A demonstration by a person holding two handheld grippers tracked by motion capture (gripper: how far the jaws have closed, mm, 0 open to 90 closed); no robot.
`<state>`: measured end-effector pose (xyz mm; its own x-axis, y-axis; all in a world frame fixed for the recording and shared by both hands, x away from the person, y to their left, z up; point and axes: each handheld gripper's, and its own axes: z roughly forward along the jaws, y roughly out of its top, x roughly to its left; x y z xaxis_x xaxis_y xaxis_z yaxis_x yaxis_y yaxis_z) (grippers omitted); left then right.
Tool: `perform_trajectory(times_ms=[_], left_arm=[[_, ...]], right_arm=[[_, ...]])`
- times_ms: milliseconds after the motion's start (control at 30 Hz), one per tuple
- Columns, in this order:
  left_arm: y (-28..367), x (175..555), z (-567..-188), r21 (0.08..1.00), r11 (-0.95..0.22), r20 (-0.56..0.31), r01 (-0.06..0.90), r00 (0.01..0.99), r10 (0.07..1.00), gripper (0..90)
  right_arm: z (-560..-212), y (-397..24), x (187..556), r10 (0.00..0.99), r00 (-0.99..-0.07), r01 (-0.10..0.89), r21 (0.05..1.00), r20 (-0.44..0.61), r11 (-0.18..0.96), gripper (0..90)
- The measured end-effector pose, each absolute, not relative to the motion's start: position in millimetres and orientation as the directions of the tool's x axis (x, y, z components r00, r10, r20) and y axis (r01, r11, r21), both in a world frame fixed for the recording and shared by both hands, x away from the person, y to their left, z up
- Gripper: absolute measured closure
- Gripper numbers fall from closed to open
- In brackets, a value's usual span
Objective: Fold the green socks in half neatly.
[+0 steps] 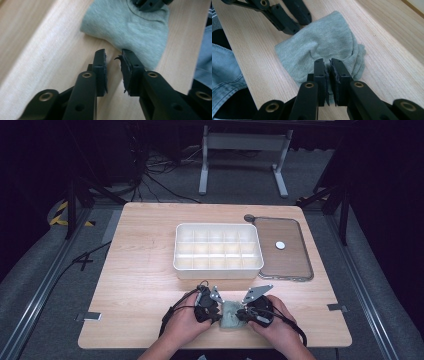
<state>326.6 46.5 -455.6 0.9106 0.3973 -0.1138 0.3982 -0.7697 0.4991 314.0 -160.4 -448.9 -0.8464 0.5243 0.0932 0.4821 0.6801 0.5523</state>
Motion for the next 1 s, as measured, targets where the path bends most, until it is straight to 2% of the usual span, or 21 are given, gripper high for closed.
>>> perform_trajectory(times_ms=[233,400,833,1000], left_arm=[[42.0,323.5,-450.1,0.600,-0.733,-0.107,0.319,0.941,0.322,69.7],[38.5,320.2,-447.1,0.588,-0.767,-0.037,0.257,0.956,0.291,67.6],[40.5,320.2,-447.7,0.596,-0.760,-0.036,0.261,0.954,0.298,63.5],[44.4,323.3,-448.4,0.592,-0.747,-0.063,0.302,0.941,0.332,61.8]], right_arm=[[-449.7,-158.5,313.3,0.523,-0.846,0.483,0.561,0.103,0.672,83.5],[-451.6,-152.2,310.9,0.524,-0.845,0.484,0.574,0.108,0.661,83.8],[-454.9,-154.5,312.7,0.521,-0.843,0.487,0.601,0.134,0.634,83.2],[-451.6,-161.5,314.6,0.511,-0.844,0.491,0.615,0.162,0.616,77.6]])
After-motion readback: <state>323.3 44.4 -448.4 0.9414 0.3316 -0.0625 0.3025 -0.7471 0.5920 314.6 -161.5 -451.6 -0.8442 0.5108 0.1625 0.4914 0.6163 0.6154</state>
